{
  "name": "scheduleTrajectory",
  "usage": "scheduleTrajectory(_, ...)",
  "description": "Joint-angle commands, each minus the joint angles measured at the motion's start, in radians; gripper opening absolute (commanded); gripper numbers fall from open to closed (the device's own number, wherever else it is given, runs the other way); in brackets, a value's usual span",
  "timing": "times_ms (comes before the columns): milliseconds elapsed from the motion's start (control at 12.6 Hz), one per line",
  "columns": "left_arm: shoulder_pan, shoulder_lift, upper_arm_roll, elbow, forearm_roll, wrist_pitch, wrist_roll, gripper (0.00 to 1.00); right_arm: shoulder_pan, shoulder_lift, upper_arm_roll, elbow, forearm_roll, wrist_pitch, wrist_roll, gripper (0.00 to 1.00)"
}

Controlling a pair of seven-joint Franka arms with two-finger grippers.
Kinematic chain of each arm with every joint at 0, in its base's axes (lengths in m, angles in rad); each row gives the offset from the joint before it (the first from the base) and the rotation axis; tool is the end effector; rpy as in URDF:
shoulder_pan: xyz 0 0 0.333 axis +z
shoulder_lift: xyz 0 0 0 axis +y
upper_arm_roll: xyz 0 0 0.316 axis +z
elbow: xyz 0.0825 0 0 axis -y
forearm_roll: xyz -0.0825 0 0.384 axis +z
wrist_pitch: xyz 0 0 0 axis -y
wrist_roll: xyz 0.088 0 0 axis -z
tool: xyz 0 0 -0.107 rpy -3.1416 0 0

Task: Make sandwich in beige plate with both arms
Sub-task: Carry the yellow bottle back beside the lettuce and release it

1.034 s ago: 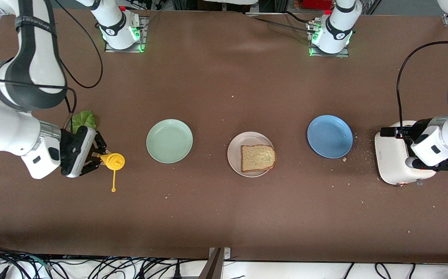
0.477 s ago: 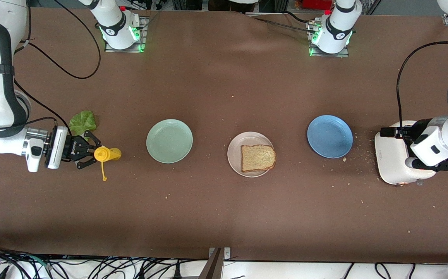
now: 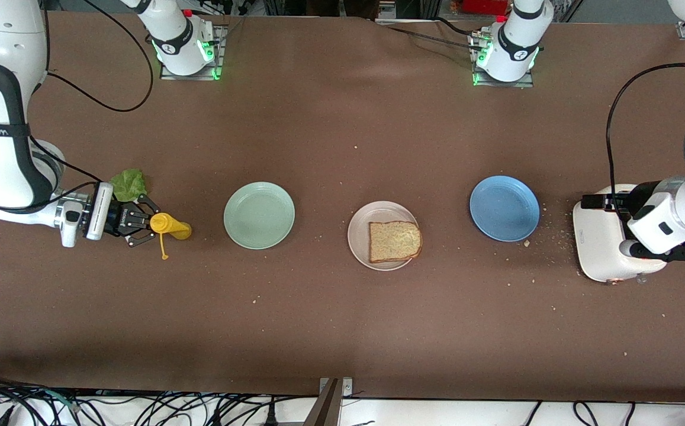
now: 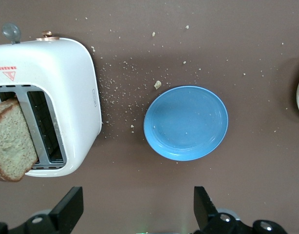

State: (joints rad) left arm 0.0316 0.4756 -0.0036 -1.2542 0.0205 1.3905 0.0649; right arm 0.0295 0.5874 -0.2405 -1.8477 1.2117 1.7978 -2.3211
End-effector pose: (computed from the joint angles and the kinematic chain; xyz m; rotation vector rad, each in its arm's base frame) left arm 0.6573 0.0214 0.4666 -3.0928 0.0565 0.5307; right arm 0.6080 -0.0415 0.2077 -1.6973 -1.4652 -0.8746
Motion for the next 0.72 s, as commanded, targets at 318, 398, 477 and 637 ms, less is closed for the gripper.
scheduleTrajectory(318, -0.007, -0.005, -0.003, -0.002, 0.038, -0.001, -0.010, 1.00, -0.048, 0.112, 0.013, -0.002, 0.132, -0.067, -0.159, 0.00)
scheduleTrajectory(398, -0.007, -0.005, -0.003, -0.002, 0.038, -0.001, -0.010, 1.00, -0.048, 0.118, 0.013, -0.001, 0.134, -0.069, -0.161, 0.00)
scheduleTrajectory(477, -0.007, -0.005, -0.003, -0.002, 0.038, -0.001, -0.010, 1.00, -0.048, 0.118, 0.013, -0.001, 0.135, -0.069, -0.162, 0.00)
scheduleTrajectory(637, -0.007, -0.005, -0.003, -0.002, 0.038, -0.001, -0.010, 1.00, -0.048, 0.123, 0.013, -0.002, 0.135, -0.069, -0.159, 0.17)
